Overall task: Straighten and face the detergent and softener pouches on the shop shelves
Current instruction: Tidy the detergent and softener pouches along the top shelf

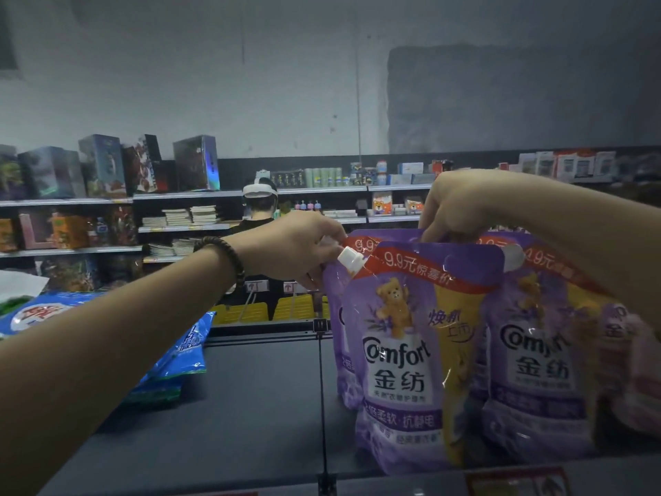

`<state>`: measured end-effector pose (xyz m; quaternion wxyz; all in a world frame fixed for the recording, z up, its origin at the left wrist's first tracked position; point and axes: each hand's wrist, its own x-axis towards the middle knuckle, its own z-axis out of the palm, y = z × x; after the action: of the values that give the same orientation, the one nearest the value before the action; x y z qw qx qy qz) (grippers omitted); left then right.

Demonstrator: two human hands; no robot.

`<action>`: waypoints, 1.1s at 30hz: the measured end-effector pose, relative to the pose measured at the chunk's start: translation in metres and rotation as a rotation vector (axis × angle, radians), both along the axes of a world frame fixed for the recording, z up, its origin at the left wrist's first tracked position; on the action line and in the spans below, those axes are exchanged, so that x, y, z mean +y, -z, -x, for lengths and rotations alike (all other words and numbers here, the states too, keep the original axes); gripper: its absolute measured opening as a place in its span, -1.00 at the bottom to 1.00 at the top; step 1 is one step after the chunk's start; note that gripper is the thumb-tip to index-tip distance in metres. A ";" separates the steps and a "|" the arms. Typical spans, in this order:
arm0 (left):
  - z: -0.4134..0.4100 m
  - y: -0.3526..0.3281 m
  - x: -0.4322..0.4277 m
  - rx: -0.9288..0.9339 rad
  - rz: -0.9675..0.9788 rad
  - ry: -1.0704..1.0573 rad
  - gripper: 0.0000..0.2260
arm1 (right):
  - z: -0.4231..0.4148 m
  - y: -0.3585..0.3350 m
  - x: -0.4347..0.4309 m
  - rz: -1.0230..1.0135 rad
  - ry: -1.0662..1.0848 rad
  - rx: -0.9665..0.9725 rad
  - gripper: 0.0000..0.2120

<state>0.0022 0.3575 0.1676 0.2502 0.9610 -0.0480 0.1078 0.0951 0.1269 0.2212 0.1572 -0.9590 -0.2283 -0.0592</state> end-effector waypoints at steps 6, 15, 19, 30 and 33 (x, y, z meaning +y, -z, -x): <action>0.002 -0.002 -0.007 0.008 0.009 0.003 -0.81 | 0.000 0.000 -0.009 0.013 -0.007 -0.009 -0.92; 0.000 0.002 -0.011 -0.016 0.083 -0.017 -0.82 | -0.002 0.005 -0.010 0.007 0.048 -0.144 -0.89; -0.001 0.005 -0.012 -0.021 0.116 -0.013 -0.84 | -0.002 0.006 -0.010 0.001 0.057 -0.157 -0.87; 0.000 0.016 -0.010 -0.081 0.159 0.012 -0.77 | 0.001 0.016 -0.021 -0.059 0.034 -0.143 -0.78; 0.003 0.015 -0.008 -0.102 0.142 0.006 -0.80 | 0.003 0.018 -0.025 -0.110 0.028 -0.146 -0.82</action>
<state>-0.0009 0.3499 0.1524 0.3153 0.9339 -0.0556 0.1590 0.0919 0.1022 0.2031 0.1917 -0.9451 -0.2223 -0.1438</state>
